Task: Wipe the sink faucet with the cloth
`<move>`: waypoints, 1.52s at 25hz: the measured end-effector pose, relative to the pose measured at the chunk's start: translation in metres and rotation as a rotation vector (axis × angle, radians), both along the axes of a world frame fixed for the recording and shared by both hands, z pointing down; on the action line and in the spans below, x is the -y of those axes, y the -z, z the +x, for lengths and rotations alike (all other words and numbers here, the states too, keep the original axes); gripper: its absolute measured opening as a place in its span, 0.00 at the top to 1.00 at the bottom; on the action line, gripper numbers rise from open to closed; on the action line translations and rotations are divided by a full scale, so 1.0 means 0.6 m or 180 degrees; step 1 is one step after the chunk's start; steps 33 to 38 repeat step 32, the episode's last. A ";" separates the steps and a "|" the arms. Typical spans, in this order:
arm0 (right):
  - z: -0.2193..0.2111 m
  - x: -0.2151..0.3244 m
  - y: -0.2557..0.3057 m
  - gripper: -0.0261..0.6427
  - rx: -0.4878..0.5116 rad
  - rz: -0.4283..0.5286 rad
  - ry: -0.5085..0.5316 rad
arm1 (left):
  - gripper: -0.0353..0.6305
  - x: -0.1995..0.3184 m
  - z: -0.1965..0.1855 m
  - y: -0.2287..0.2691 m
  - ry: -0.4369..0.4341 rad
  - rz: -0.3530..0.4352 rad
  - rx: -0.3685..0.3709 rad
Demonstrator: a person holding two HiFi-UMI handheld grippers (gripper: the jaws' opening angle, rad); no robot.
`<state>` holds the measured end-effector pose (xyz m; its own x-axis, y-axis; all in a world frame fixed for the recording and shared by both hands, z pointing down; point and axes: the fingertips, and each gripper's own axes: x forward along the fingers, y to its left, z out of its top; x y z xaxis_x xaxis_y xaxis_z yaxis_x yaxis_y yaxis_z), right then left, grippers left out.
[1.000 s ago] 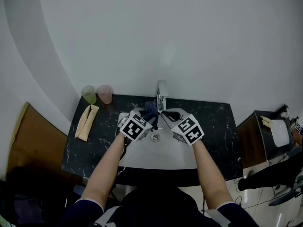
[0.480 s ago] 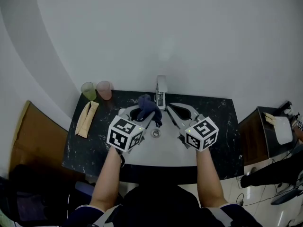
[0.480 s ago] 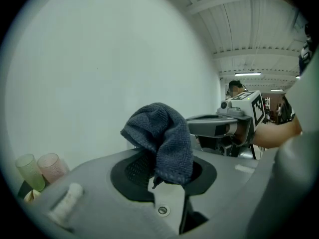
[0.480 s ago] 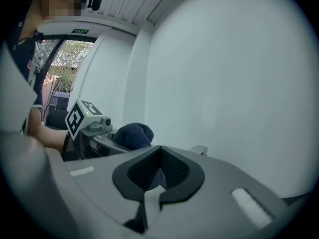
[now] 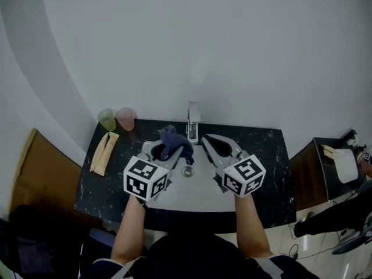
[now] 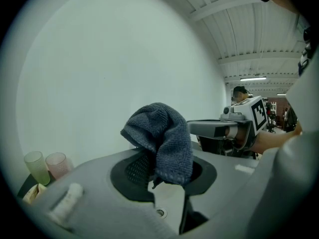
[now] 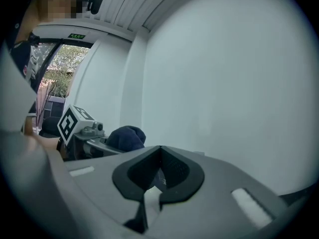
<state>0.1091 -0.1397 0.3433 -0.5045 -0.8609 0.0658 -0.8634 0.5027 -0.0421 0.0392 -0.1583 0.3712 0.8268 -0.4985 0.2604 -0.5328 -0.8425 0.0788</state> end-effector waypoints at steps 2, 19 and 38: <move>0.003 0.001 0.003 0.96 -0.0011 0.0007 -0.0014 | 0.79 0.002 -0.001 0.001 0.0017 0.0001 -0.0001; -0.007 0.003 0.014 0.96 -0.0057 0.0013 0.0104 | 0.79 0.002 0.004 0.005 -0.0005 -0.0007 -0.0017; -0.004 -0.004 0.019 0.96 -0.0094 0.0051 0.0105 | 0.79 0.001 0.005 0.008 0.0007 0.0032 -0.0005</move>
